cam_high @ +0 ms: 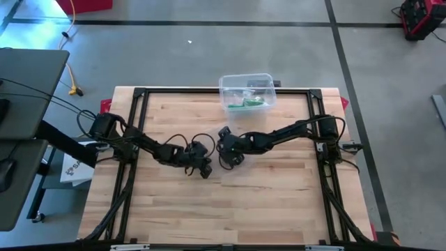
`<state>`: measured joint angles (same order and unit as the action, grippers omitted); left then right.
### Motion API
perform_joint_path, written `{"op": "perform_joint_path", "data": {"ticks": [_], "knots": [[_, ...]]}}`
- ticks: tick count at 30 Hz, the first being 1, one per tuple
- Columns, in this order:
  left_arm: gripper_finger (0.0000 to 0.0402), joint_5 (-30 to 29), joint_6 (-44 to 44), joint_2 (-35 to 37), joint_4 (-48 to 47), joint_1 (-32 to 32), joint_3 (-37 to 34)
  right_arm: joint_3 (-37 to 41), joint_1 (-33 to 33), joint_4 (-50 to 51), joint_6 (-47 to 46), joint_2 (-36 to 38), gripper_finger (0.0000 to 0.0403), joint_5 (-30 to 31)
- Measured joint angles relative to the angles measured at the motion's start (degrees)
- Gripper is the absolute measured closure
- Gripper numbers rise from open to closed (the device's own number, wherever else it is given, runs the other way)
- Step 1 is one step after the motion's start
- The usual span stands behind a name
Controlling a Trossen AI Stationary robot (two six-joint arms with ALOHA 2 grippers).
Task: Roll bandage
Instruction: Close the transparent container
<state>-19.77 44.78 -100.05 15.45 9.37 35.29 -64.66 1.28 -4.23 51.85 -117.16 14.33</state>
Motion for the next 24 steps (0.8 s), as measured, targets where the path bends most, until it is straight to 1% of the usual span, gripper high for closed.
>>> {"op": "perform_joint_path", "data": {"ticks": [2,7,10,14,17,19,21,24], "knots": [[0.0401,-0.3,1.1,0.0,-0.5,0.5,0.1,0.0,0.0,-0.4,-3.3,0.6,0.0184,0.9],[0.0401,-0.4,5.2,1.6,-4.2,1.8,0.2,0.1,0.0,0.3,-9.2,2.0,0.0198,-0.3],[0.0401,0.2,8.8,3.9,-8.8,2.8,0.2,0.1,0.3,0.3,-12.7,2.1,0.0201,-2.0],[0.0401,-0.3,11.6,8.3,-15.1,4.5,-0.2,0.0,0.5,-1.0,-19.1,2.2,0.0201,-6.0],[0.0401,-2.6,10.5,10.9,-14.8,6.0,-0.2,0.0,0.5,-0.9,-20.9,2.4,0.0202,-6.0],[0.0401,-4.3,9.8,11.4,-13.4,6.7,-0.2,0.0,0.4,-0.9,-21.0,2.5,0.0202,-5.4],[0.0401,-6.1,8.7,10.8,-11.9,6.8,-0.2,0.0,0.4,-0.8,-20.9,2.5,0.0202,-4.7],[0.0401,-6.4,7.6,8.9,-9.3,6.5,-0.2,0.0,0.4,-0.4,-20.4,2.5,0.0202,-4.2]]}}
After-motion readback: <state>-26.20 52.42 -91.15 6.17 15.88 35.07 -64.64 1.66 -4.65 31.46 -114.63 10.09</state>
